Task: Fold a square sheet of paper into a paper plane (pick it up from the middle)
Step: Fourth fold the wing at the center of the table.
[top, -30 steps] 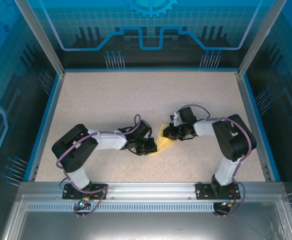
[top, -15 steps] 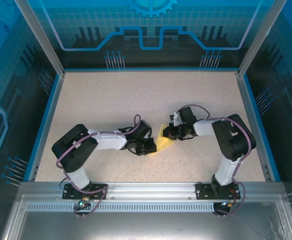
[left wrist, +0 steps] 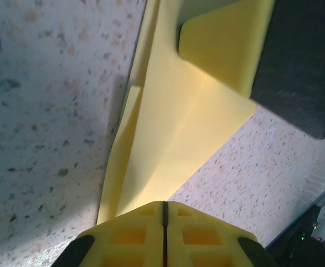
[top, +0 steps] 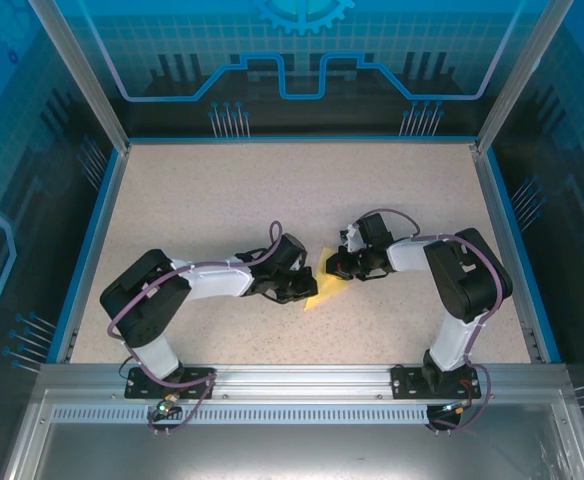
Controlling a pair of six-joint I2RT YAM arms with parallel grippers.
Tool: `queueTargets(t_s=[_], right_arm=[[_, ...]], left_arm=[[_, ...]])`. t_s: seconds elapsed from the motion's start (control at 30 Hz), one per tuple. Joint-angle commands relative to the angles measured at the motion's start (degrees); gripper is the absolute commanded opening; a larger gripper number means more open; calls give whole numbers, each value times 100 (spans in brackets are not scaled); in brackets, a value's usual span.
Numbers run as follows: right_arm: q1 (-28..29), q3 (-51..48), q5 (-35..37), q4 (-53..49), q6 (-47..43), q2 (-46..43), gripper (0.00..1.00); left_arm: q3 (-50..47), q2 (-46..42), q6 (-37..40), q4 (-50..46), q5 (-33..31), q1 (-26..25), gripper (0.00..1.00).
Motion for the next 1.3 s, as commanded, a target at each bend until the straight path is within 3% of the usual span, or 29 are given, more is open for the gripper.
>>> queueTargets(t_s=[0.0,0.33,0.73,1.0,1.27], right_arm=[[14,-236,766,-666,-109,354,2],[15,-201,708,-682,-120,269,3],[344,29,-40,-724,-538,-629,4],[610,-190,-130,-441,-357,-322,4],[452,-284,193,-525,-433,95,3]], left_arm=[[150,173,41,-69,-117,30,6],[-68,377,8,-411,-53,12,0],[-144,543,33,-586,-178,-48,0],[-70,579,67,-652,-177,-49,0],[-129,502,-76,-491,-53,-32,0]])
